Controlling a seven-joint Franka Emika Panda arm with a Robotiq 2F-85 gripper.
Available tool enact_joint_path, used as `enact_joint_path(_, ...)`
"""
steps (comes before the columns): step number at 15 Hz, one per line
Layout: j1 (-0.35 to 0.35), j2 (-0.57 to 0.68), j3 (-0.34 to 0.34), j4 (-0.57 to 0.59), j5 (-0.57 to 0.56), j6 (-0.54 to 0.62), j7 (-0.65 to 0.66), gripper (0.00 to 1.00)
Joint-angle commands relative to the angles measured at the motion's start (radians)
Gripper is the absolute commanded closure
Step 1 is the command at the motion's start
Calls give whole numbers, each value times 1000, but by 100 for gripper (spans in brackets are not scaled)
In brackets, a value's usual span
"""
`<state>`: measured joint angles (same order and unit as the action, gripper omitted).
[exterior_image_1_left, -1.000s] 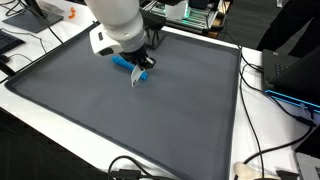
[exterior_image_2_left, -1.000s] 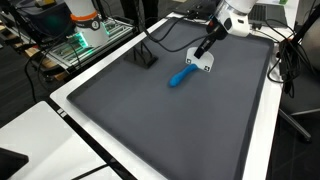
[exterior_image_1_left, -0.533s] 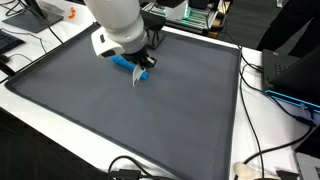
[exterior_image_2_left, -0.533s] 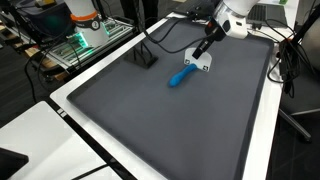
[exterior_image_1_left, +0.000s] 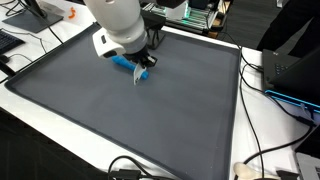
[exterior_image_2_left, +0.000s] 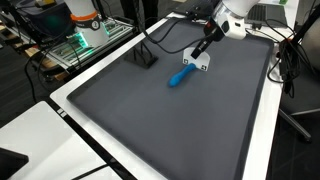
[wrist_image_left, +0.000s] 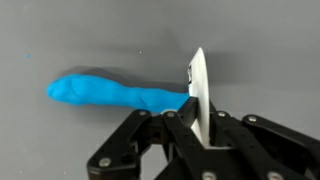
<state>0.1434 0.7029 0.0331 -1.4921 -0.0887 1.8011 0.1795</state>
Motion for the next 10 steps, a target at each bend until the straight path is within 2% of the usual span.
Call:
enact_joint_path(1,-1,7,0,-11,5,-44,-27,98)
enact_joint_path(10,-3,8,5,-14,9,-92,-44,98)
